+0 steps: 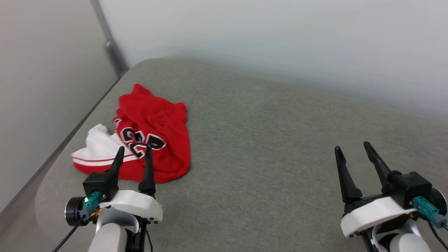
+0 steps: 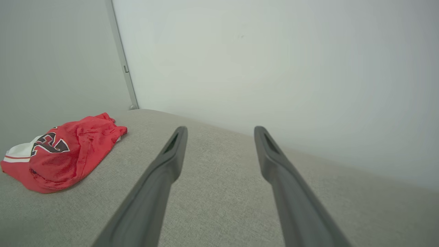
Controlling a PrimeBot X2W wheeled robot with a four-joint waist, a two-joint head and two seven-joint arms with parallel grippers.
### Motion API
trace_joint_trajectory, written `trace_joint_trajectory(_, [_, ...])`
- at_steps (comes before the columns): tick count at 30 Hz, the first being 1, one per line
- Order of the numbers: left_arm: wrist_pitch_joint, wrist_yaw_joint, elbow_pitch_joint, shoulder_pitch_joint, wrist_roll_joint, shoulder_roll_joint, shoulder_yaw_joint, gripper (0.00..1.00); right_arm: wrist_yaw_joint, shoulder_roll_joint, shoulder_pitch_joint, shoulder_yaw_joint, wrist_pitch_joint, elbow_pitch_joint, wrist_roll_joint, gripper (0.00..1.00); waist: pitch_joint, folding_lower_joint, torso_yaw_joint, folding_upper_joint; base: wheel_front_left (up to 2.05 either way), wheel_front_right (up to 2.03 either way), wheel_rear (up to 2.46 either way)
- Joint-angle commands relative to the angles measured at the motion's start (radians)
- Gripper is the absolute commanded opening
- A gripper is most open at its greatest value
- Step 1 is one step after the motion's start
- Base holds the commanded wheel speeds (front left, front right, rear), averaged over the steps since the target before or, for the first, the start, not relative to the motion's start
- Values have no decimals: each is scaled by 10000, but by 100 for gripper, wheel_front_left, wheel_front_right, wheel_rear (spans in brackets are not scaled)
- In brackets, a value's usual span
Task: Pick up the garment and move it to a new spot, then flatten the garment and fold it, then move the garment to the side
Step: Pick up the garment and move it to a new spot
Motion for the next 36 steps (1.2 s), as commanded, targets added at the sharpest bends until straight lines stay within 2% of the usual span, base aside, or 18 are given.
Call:
trace_joint_trajectory(1, [-17, 34, -42, -95, -53, 40, 30, 100, -3, 25, -81, 35, 44, -72, -10, 100, 85, 0, 536, 0, 0, 0, 0])
trace_joint_trajectory(6, [36, 121, -71, 18, -227, 78, 143, 100, -3, 22, -182, 265, 138, -138, -73, 100, 212, 0, 1021, 0, 0, 0, 0])
trace_joint_trajectory(12, [46, 128, -25, 44, -387, 110, 185, 100, -3, 22, -402, 386, 236, -138, -99, 100, 422, 0, 1192, 0, 0, 0, 0])
trace_joint_trajectory(24, [264, 15, 67, -668, -703, 249, 247, 100, -3, 21, -666, 465, 394, -186, -209, 100, 758, 0, 901, 0, 0, 0, 0])
trace_joint_trajectory(30, [1227, -123, 261, -2264, -854, 767, 334, 100, -3, 21, -998, 483, 609, -398, -409, 100, 1439, 0, 393, 0, 0, 0, 0])
trace_joint_trajectory(33, [2203, -225, 634, -3199, -1037, 1197, 437, 100, -3, 21, -1216, 527, 685, -493, -500, 100, 1843, 0, 33, 0, 0, 0, 0])
trace_joint_trajectory(36, [3547, -557, 1208, -3962, -1400, 1728, 420, 100, -3, 19, -1458, 647, 734, -592, -605, 100, 2341, 0, -411, 0, 0, 0, 0])
